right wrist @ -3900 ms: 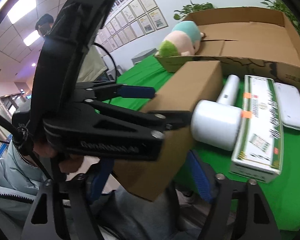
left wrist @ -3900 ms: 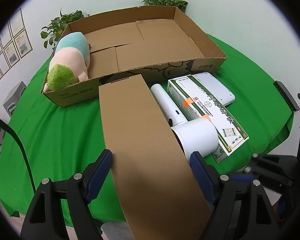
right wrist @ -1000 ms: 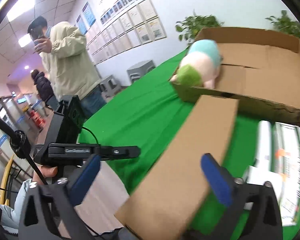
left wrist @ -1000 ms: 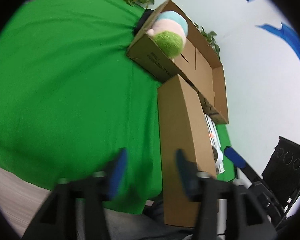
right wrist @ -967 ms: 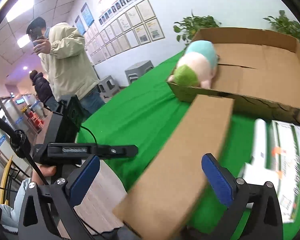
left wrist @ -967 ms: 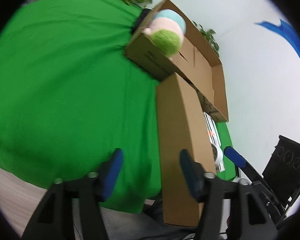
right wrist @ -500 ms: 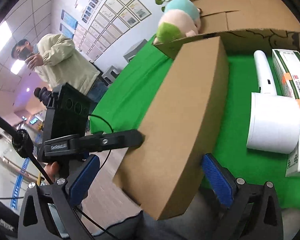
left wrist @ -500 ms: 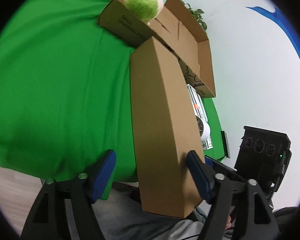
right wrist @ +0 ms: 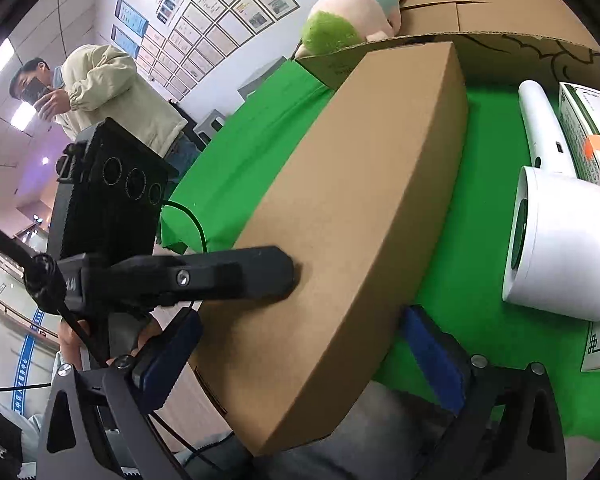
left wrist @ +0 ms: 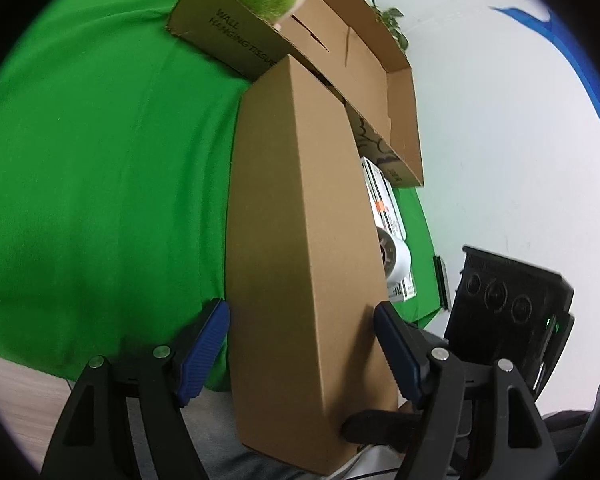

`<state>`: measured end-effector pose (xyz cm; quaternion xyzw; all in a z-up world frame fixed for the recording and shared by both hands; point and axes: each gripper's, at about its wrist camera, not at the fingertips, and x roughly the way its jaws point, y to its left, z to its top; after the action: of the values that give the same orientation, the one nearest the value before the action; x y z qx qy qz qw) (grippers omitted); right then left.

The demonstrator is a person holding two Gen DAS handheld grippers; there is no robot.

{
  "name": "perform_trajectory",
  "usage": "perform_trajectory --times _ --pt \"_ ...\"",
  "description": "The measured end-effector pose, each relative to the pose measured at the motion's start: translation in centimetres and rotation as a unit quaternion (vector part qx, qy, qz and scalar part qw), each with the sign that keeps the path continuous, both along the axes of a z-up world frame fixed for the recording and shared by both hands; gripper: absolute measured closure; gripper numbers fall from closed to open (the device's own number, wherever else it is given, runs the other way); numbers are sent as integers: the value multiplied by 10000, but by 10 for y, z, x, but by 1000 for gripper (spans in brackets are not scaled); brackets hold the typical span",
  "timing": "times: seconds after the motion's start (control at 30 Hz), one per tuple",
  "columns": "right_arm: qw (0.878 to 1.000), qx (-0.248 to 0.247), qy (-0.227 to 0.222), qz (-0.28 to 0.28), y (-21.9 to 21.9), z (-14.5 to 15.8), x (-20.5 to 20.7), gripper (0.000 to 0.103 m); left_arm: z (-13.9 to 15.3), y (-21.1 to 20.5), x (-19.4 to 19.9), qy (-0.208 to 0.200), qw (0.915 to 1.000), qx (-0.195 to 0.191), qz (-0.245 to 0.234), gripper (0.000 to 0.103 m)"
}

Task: Organize objects
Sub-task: 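Lift the brown box upright with both grippers and carry it toward the tray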

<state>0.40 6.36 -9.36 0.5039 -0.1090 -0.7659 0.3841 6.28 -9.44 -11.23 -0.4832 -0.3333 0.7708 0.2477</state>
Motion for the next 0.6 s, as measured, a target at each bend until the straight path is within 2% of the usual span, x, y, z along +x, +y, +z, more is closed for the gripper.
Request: perform_trajectory --times 0.07,0.13,0.23,0.4,0.6 --pt "9999 108 125 9 -3 3 3 8 2 2 2 30 9999 -98 42 28" --pt "9992 233 331 9 -6 7 7 19 4 7 2 119 9995 -260 111 28" --pt "9985 249 486 18 -3 12 12 30 10 6 6 187 9988 -411 199 28" --pt "9982 190 570 -65 -5 18 18 31 21 14 13 326 9960 -800 217 27" --pt "9946 184 981 -281 13 41 31 31 42 22 19 494 9949 -874 113 27"
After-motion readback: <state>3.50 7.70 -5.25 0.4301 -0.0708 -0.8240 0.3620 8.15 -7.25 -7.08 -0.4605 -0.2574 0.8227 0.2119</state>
